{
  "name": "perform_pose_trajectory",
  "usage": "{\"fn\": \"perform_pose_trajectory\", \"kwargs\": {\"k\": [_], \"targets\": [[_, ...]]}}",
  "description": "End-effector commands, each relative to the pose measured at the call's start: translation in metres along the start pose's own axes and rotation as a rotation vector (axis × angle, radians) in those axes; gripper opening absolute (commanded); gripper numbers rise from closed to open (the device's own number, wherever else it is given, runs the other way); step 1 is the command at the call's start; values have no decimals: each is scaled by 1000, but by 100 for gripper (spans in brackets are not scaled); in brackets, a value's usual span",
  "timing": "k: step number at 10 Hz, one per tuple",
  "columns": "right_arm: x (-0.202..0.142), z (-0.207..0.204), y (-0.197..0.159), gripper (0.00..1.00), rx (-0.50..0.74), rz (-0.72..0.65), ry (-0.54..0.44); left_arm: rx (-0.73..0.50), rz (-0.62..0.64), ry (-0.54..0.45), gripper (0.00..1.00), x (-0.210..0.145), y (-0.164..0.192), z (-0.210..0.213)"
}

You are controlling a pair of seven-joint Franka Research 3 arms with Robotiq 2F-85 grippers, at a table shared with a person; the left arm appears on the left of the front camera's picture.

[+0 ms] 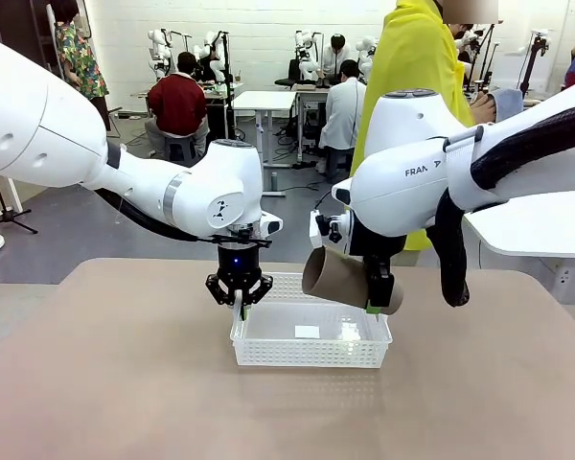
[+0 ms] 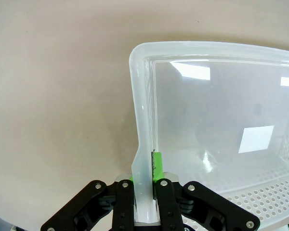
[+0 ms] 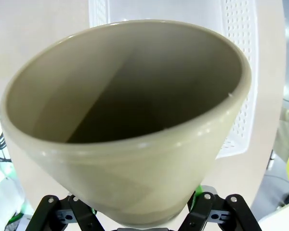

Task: Clean and organize the cups into the basket.
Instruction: Pick up the Organizing basket and move it to the center of the table, then pick up the Reusable plastic cup from the right side of the table and place it inside the Organizing basket.

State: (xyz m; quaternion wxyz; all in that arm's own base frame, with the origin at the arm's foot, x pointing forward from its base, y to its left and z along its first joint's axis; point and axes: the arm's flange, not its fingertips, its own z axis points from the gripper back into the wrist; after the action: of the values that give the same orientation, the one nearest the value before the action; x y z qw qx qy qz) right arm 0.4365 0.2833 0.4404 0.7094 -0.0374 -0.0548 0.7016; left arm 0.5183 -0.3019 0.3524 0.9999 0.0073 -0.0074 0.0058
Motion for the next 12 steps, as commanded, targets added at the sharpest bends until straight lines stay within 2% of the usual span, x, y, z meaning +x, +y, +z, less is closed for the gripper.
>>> {"fn": "perform_pose_trajectory", "kwargs": {"k": [1, 2, 4, 12], "targets": [[1, 1, -1, 81, 3, 2, 1, 6, -3, 4, 0, -1, 0, -3], [17, -2, 4, 81, -32, 35, 114, 6, -3, 4, 0, -1, 0, -3], [42, -5, 1, 81, -47, 53, 176, 6, -3, 4, 0, -1, 0, -3], [77, -74, -16, 81, 42, 93, 208, 6, -3, 4, 0, -1, 0, -3]]}}
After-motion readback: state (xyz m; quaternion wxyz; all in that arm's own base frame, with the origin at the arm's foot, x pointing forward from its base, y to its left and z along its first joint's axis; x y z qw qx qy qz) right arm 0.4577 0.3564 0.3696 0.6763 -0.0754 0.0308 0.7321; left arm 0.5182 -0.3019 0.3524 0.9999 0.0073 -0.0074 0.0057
